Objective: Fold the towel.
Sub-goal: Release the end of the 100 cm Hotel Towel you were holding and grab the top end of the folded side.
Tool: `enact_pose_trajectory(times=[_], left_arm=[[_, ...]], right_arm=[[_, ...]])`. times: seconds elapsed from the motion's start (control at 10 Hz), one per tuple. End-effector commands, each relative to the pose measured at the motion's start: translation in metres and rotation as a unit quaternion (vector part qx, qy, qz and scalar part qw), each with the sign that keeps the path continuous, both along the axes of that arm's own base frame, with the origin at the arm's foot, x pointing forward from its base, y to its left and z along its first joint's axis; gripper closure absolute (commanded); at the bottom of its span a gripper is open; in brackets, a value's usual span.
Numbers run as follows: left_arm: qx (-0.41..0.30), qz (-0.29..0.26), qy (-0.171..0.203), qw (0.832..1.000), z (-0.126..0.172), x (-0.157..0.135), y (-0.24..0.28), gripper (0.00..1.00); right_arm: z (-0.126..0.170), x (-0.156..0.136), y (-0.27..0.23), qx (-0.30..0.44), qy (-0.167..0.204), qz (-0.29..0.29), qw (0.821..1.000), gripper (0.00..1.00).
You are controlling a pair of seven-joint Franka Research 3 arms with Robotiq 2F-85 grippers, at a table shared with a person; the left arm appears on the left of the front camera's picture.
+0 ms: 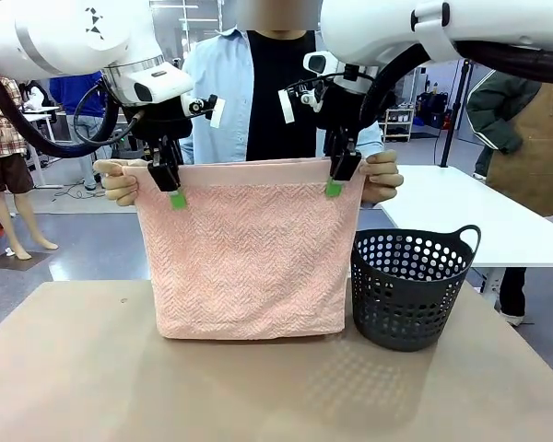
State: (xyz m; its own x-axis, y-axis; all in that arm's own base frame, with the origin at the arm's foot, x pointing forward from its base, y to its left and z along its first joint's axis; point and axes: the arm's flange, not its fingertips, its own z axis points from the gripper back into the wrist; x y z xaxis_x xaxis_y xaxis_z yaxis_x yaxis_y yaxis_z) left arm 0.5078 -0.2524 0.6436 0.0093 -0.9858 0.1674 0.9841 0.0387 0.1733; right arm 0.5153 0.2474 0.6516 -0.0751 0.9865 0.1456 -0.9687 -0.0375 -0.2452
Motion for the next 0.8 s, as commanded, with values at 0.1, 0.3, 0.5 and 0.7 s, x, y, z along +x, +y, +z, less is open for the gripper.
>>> enact_pose_trajectory(times=[0.1,0.3,0.5,0.7], left_arm=[[-0.011,-0.01,-0.004,1.0,0.0,0.001,0.003,1.0],[-0.009,-0.015,-0.005,1.0,0.0,-0.003,0.002,1.0],[-0.02,-0.01,-0.01,1.0,0.006,-0.012,0.005,1.0],[0.0,-0.003,-0.002,1.0,0.002,-0.001,0.0,1.0]], right_arm=[[0.004,0.004,0.004,0.003,0.003,-0.013,1.0,1.0],[0.004,0.003,0.006,-0.001,0.003,-0.013,1.0,1.0],[0.002,-0.001,0.002,0.0,0.001,0.001,1.0,1.0],[0.002,-0.001,0.002,0.0,0.001,0.001,1.0,1.0]])
